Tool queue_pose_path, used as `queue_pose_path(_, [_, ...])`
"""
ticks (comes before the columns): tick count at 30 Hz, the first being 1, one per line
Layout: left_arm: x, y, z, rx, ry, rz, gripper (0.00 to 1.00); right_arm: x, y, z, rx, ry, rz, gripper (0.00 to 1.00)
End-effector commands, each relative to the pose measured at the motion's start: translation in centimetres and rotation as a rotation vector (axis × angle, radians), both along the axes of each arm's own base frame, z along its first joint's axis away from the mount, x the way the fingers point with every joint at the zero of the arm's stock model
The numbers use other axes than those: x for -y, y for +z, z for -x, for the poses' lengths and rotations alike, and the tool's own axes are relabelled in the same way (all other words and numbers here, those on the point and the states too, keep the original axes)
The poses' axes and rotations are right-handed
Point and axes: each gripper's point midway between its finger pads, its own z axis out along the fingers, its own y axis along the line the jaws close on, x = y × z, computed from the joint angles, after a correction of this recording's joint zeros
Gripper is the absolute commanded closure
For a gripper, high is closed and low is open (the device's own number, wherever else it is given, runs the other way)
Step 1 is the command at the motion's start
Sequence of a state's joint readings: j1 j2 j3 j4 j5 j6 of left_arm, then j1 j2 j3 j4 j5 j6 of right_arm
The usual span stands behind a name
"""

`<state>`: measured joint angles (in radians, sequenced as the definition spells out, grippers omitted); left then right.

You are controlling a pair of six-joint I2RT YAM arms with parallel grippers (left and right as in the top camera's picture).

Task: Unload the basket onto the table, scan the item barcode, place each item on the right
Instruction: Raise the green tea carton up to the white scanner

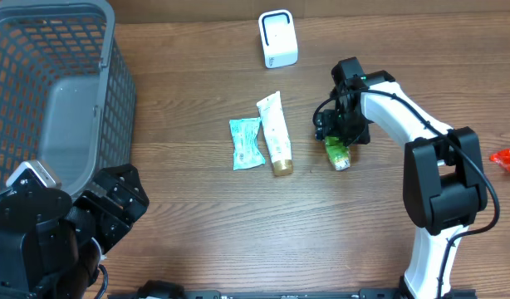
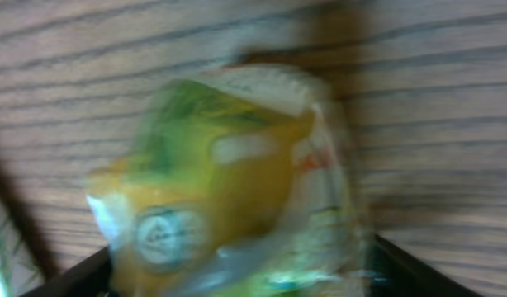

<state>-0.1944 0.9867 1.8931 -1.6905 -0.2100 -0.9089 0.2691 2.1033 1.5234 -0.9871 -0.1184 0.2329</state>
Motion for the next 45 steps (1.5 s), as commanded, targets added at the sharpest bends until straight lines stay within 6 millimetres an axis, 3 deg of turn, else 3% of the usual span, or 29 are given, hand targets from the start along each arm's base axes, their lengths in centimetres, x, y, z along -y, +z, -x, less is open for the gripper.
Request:
queue_pose_path(1, [-0.1, 0.1, 0.0, 0.003, -0.003, -0.01, 0.0, 0.4, -0.1, 0.0, 0.012, 0.006, 0.03, 0.5])
queue_pose_path(4, [-0.1, 0.1, 0.0, 0.003, -0.003, -0.01, 0.0, 0.4, -0.1, -0.1, 0.017, 0.006, 0.028, 0.62])
queue_pose_path(11, [-0.1, 0.1, 0.0, 0.003, -0.003, -0.01, 0.0, -0.1, 0.9, -1.3, 0.051, -0.006, 0.009, 0.65])
queue_pose_path(20, [-0.1, 0.1, 0.0, 0.003, -0.003, -0.01, 0.01, -1.3, 4.1, -4.4, 0.15, -0.005, -0.04, 0.74])
queue_pose_path(29, [-0.1, 0.1, 0.0, 0.003, -0.003, -0.01, 0.0, -4.5, 7.4, -8.2, 0.286, -0.033, -0.223, 0.74])
queue_pose_path(35, [-0.1, 0.1, 0.0, 0.003, -0.003, -0.01, 0.0, -6.3, 11.9, -12.4, 0.449, -0.087, -0.355, 0.73])
queue_pose_path(45, [-0.1, 0.1, 0.0, 0.003, -0.003, -0.01, 0.0, -7.0, 20.1, -17.4, 0.703, -0.125, -0.467, 0.69])
